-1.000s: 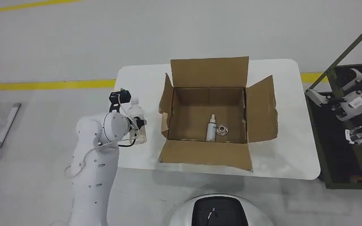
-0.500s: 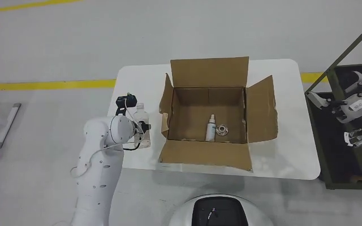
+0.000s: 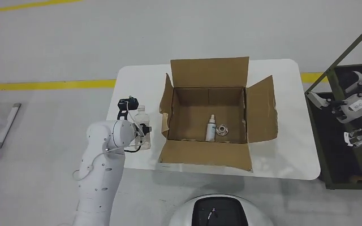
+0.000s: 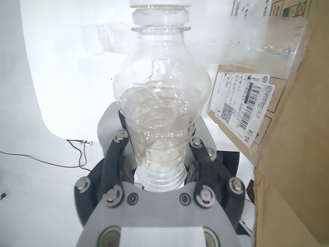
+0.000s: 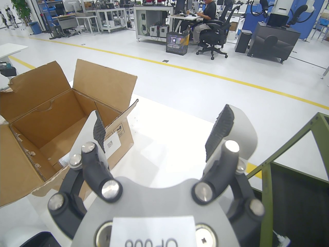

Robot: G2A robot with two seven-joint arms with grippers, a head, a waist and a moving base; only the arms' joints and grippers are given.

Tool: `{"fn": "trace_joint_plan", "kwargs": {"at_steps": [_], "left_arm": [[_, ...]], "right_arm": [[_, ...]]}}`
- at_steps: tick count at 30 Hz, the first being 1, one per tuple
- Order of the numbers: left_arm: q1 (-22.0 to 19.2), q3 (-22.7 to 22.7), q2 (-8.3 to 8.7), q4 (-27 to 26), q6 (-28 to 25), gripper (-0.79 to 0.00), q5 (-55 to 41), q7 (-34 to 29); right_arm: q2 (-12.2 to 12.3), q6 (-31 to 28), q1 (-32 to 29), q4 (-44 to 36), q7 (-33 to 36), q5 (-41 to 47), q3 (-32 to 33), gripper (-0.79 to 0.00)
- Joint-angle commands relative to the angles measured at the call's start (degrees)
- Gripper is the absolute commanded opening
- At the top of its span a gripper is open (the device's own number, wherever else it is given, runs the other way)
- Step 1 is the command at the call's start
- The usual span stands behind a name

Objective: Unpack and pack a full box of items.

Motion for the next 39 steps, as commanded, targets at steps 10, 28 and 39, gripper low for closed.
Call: {"fn": "trace_joint_plan", "kwargs": {"at_steps": [10,28,39], "left_arm": [[2.9,1.1,0.84,-1.3,-6.9,-0.785,7.5,-0.6],[5.0,2.8,0.89,-0.4,-9.6,-0.785,9.3,1.6],[5.7,4.8,0.52,6.1,-9.8,-0.785,10.0,2.0]], "right_arm": [[0.0,0.0,0.0,0.0,0.0,0.0,0.0,0.0],[0.0,0.0,0.0,0.0,0.0,0.0,0.0,0.0],[0.0,0.0,0.0,0.0,0.0,0.0,0.0,0.0]]}}
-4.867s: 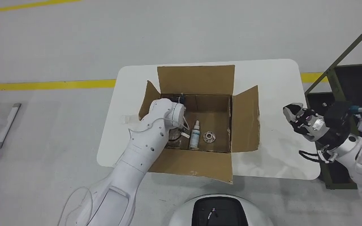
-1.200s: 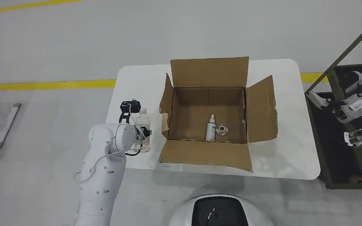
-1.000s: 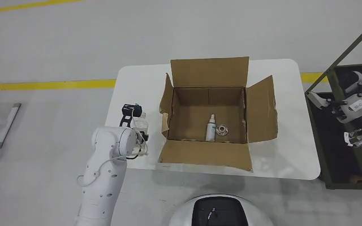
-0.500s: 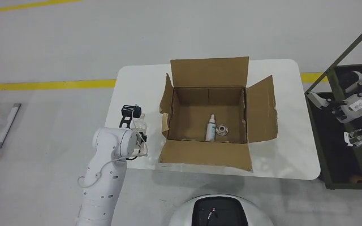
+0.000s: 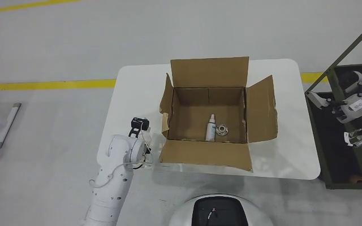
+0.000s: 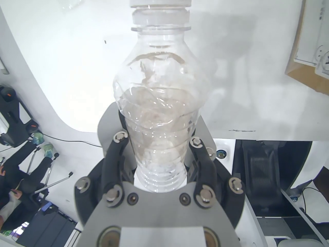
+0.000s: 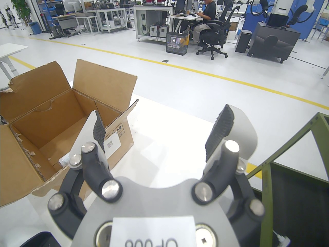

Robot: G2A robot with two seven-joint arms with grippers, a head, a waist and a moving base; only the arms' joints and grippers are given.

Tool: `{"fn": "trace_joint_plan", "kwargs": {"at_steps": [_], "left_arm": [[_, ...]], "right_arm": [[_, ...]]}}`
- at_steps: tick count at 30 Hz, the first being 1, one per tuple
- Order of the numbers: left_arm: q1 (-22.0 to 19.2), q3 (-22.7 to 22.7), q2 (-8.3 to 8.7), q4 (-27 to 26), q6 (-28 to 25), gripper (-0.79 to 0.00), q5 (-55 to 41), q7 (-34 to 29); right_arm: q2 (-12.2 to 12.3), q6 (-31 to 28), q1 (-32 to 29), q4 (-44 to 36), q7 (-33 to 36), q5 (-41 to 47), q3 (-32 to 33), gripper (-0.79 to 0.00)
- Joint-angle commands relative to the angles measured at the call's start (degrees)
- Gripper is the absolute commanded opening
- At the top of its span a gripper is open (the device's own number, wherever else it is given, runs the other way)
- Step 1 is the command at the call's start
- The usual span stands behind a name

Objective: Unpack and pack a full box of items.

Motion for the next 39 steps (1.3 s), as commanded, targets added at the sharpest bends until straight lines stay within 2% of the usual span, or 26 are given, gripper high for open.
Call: {"fn": "trace_joint_plan", "kwargs": {"at_steps": [1,8,10,11,25,35,39], "left_arm": [[-0.2,0.4,-0.12,1.3,0.2,-0.785,0.2,0.8],[-1.8,1.8,-0.67,4.9,0.4,-0.785,-0.9,1.1],[-2.2,1.9,-0.78,5.6,0.6,-0.44,-1.1,0.9],[-2.5,2.0,-0.83,5.9,0.7,0.0,-1.1,0.7],[-4.7,2.1,-1.23,5.9,0.1,0.0,-2.2,0.5],[-3.8,-3.1,-0.44,-2.5,1.1,0.0,-1.7,0.0],[-3.5,-3.5,-0.38,-3.1,1.3,0.0,-1.7,-0.1]], "right_arm": [[0.0,0.0,0.0,0.0,0.0,0.0,0.0,0.0],[0.0,0.0,0.0,0.0,0.0,0.0,0.0,0.0],[0.0,0.0,0.0,0.0,0.0,0.0,0.0,0.0],[0.0,0.0,0.0,0.0,0.0,0.0,0.0,0.0],[0.0,0.0,0.0,0.0,0.0,0.0,0.0,0.0],[0.0,0.0,0.0,0.0,0.0,0.0,0.0,0.0],[-0.2,1.9,-1.0,1.7,1.4,-0.4,-1.1,0.0]]}}
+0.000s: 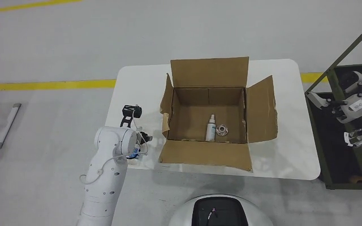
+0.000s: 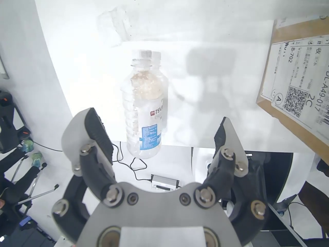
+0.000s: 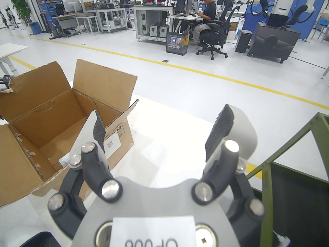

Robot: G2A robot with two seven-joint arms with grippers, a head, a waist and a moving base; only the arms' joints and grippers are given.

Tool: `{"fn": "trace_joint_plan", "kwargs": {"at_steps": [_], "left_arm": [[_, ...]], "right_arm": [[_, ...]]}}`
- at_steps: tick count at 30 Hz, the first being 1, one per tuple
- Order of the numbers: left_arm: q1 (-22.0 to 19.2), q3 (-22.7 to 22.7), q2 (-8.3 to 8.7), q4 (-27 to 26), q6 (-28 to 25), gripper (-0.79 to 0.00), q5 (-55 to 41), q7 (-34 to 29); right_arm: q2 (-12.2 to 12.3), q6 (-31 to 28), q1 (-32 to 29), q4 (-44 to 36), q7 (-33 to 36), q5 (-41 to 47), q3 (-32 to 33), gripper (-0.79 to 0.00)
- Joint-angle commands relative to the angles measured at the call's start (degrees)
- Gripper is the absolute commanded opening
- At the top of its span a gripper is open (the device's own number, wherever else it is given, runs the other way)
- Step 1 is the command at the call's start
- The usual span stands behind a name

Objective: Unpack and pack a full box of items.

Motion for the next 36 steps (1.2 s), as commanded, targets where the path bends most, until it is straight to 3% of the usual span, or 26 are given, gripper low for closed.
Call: {"fn": "trace_joint_plan", "kwargs": {"at_steps": [1,6,10,16,21,36], "left_arm": [[0.0,0.0,-0.01,0.1,0.0,0.0,0.0,0.0],[0.0,0.0,-0.01,0.1,0.0,0.0,0.0,0.0],[0.0,0.0,-0.01,0.1,0.0,0.0,0.0,0.0],[0.0,0.0,-0.01,0.1,0.0,0.0,0.0,0.0],[0.0,0.0,-0.01,0.1,0.0,0.0,0.0,0.0],[0.0,0.0,-0.01,0.1,0.0,0.0,0.0,0.0]], "right_arm": [[-0.2,3.3,-0.9,1.6,2.2,-1.4,-1.7,0.0],[-0.6,6.0,0.4,-0.9,3.6,-0.4,-4.9,0.0],[-0.7,9.1,3.8,-3.2,8.7,-0.6,-8.8,0.0],[-1.2,14.0,13.7,-5.0,18.6,-6.1,-20.7,0.0],[-2.0,14.5,19.9,-4.0,20.3,-12.4,-29.5,0.0],[-2.3,15.2,21.3,-5.4,19.7,-12.3,-30.5,0.0]]}}
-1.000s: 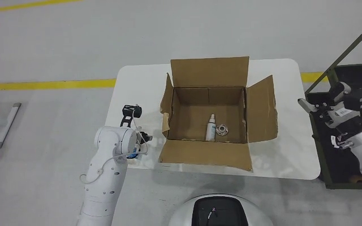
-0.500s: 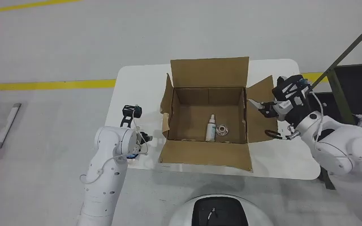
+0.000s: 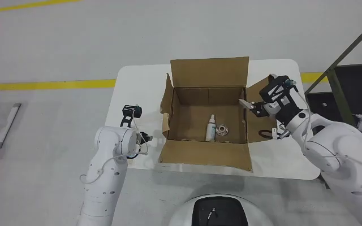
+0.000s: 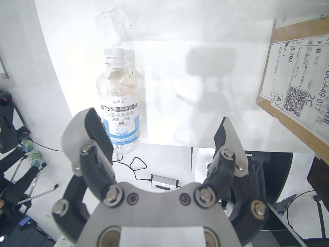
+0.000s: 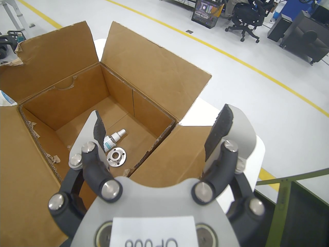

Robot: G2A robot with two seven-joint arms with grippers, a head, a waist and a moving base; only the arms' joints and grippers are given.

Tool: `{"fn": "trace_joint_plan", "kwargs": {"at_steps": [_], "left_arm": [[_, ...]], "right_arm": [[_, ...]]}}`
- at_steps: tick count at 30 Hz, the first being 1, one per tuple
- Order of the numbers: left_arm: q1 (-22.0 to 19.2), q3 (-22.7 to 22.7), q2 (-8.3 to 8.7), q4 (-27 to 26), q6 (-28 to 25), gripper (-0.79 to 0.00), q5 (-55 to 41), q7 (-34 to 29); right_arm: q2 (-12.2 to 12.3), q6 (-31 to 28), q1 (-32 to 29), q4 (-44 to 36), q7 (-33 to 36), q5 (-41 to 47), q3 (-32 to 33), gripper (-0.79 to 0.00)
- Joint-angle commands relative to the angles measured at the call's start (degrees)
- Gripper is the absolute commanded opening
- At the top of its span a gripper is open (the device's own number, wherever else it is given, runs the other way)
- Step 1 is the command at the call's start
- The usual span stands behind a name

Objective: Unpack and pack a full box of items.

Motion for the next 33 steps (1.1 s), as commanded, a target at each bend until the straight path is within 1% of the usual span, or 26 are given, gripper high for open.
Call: {"fn": "trace_joint_plan", "kwargs": {"at_steps": [1,3,5,7,9,11,14,15,17,29,31,32,33], "left_arm": [[0.0,0.0,0.0,0.0,0.0,0.0,0.0,0.0],[0.0,0.0,0.0,0.0,0.0,0.0,0.0,0.0],[0.0,0.0,0.0,0.0,0.0,0.0,0.0,0.0],[0.0,0.0,0.0,0.0,0.0,0.0,0.0,0.0],[0.0,0.0,0.0,0.0,0.0,0.0,0.0,0.0],[0.0,0.0,0.0,0.0,0.0,0.0,0.0,0.0],[0.0,0.0,0.0,0.0,0.0,0.0,0.0,0.0],[0.0,0.0,0.0,0.0,0.0,0.0,0.0,0.0],[0.0,0.0,0.0,0.0,0.0,0.0,0.0,0.0],[0.0,0.0,0.0,0.0,0.0,0.0,0.0,0.0],[0.0,0.0,0.0,0.0,0.0,0.0,0.0,0.0],[0.0,0.0,0.0,0.0,0.0,0.0,0.0,0.0],[0.0,0.0,0.0,0.0,0.0,0.0,0.0,0.0]], "right_arm": [[-0.3,1.1,1.5,-1.3,1.3,0.5,-1.0,0.0],[-0.6,2.6,3.8,-1.9,5.0,-0.4,-3.2,0.0],[-1.2,5.9,6.5,-2.0,8.4,0.9,-5.7,0.0],[-1.7,8.6,9.7,-1.3,13.4,0.5,-8.7,0.0],[-2.5,11.1,13.2,0.4,18.7,-0.9,-12.8,0.0],[-3.5,14.8,16.7,3.0,23.7,-1.8,-17.4,0.0],[-5.4,19.3,21.3,6.9,27.4,-0.7,-24.1,0.0],[-6.1,21.4,22.3,8.4,27.7,0.2,-25.6,0.0],[-6.8,22.7,23.6,9.9,27.7,1.4,-27.3,0.0],[-6.8,22.7,23.6,9.9,27.7,1.4,-27.3,0.0],[-6.9,18.9,23.5,10.3,26.7,1.7,-28.0,0.0],[-7.1,19.2,24.0,11.1,27.5,0.7,-28.6,0.0],[-7.5,21.4,24.4,11.6,28.4,-0.4,-29.3,0.0]]}}
